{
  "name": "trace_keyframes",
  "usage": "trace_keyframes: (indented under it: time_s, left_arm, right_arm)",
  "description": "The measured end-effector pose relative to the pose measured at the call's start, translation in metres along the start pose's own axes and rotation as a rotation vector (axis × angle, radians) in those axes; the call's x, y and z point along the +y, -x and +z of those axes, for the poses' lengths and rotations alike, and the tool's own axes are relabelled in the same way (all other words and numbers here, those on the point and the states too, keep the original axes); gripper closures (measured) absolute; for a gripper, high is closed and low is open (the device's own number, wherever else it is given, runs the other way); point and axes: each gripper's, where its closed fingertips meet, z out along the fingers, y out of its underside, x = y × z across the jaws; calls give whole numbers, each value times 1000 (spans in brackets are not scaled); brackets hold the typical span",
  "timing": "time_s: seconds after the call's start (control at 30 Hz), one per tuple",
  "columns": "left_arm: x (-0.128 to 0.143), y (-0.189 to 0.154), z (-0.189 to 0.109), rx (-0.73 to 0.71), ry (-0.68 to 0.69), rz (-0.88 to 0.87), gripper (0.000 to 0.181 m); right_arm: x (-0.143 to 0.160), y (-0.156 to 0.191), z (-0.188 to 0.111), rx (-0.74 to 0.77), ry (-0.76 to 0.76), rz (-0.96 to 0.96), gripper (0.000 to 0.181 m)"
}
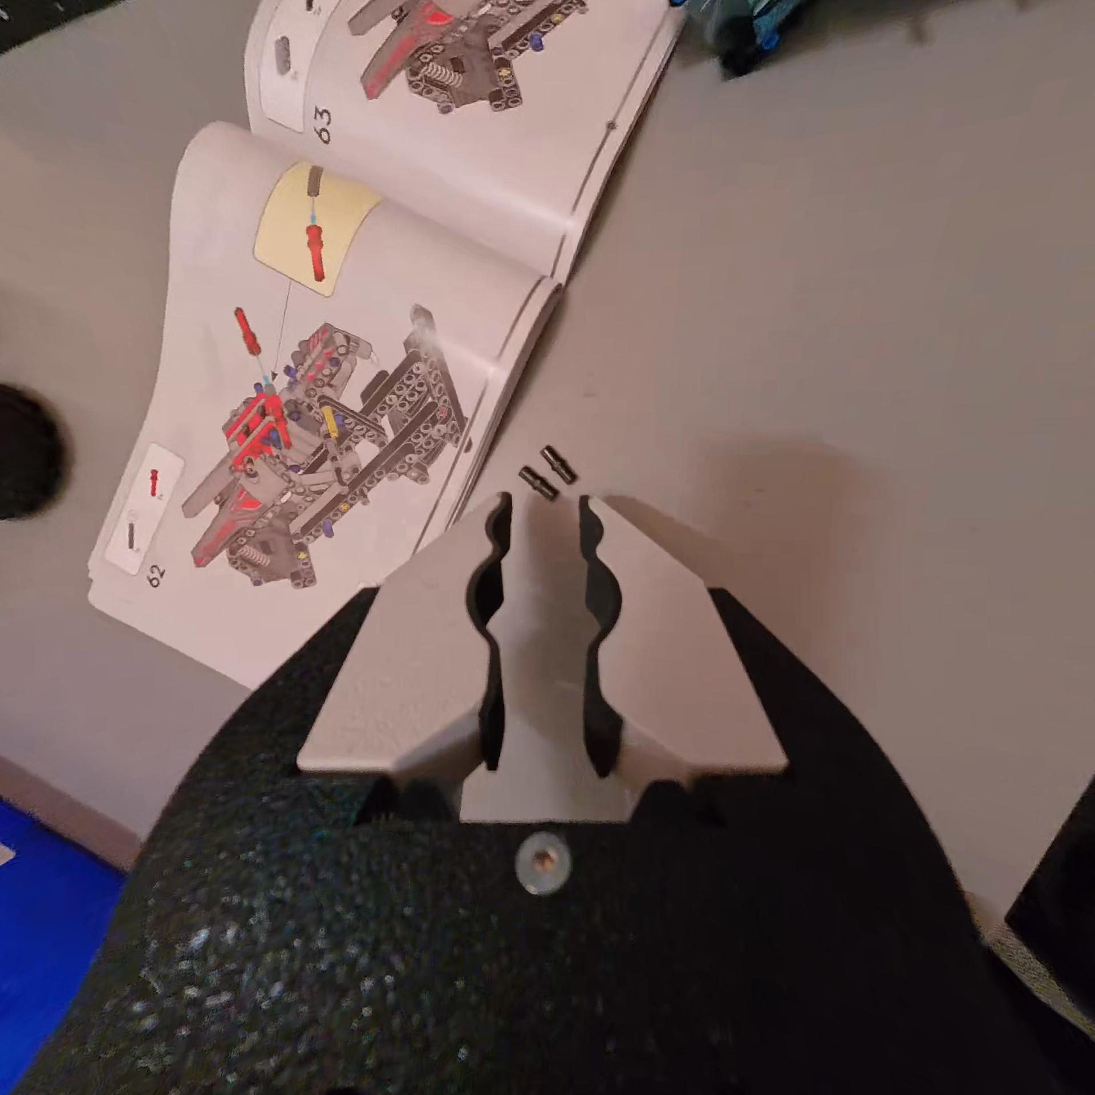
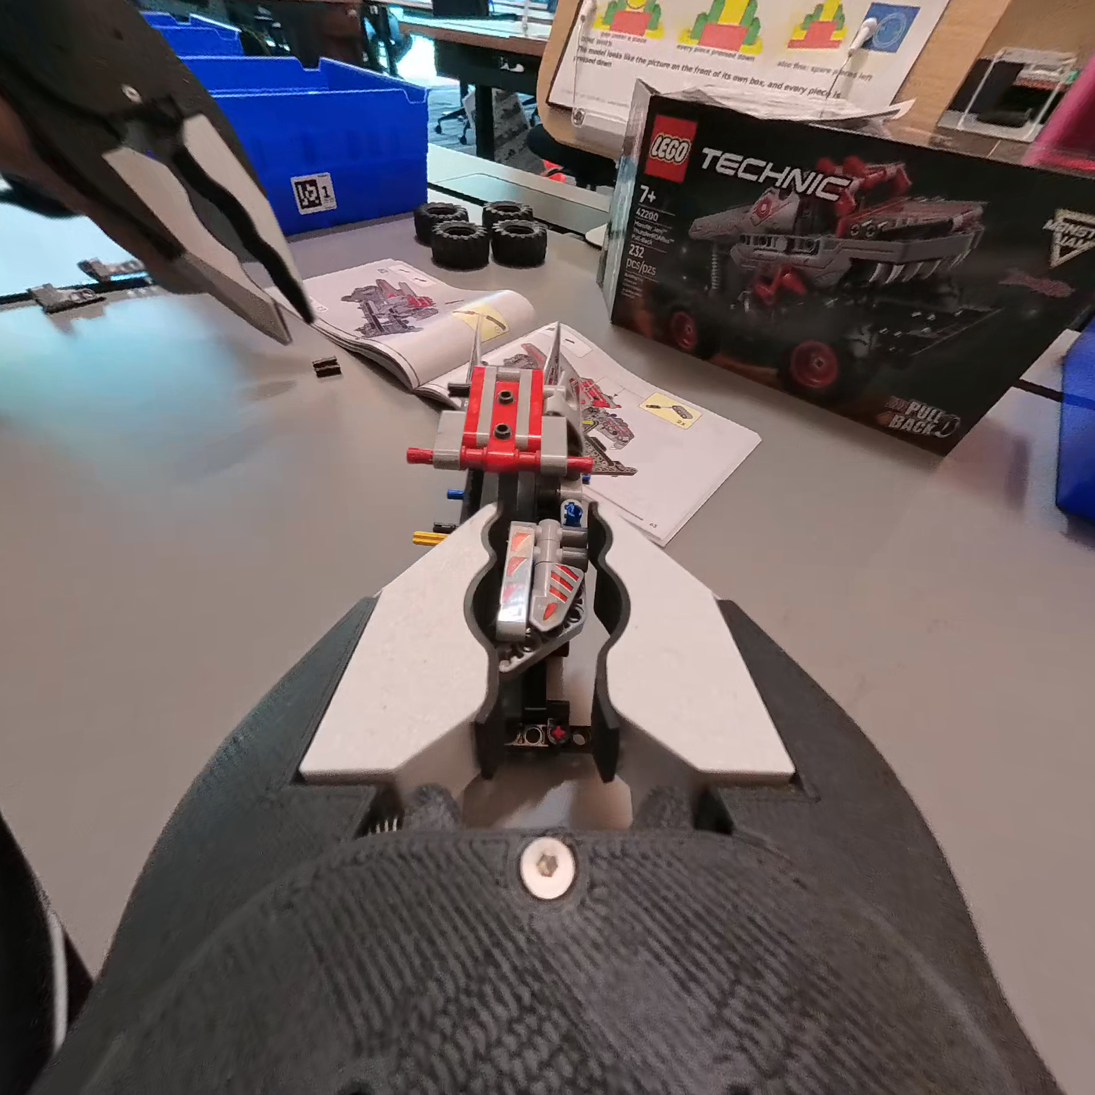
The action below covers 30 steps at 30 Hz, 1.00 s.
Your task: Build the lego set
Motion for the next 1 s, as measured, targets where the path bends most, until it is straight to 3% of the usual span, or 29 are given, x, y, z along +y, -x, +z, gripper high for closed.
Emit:
trace_keyframes:
  time_s: [0.27, 0.43, 0.5, 0.57, 0.73, 0.9, 1.0]
  left_arm:
    - [-10, -17, 5, 30, -55, -23, 170]
    - [1, -7, 21, -67, -24, -88, 165]
    - [0, -5, 22, -81, -44, -104, 166]
    - [-2, -10, 23, -50, -63, -93, 179]
    - [1, -13, 21, -62, -126, -52, 180]
    - [-4, -23, 13, -67, -252, 22, 180]
    - [-20, -33, 1, -66, -351, 85, 179]
  right_arm:
    - [0, 8, -8, -37, 36, -9, 136]
    - [-12, 9, -23, -12, 2, -8, 131]
    - [-17, 10, -26, -5, -19, -4, 133]
    - [-20, 14, -27, -6, -30, -8, 134]
    - [-31, 30, -24, -47, -64, -33, 138]
    - [-53, 67, -26, -150, -134, -75, 154]
    - [-55, 107, -20, -316, -152, -46, 166]
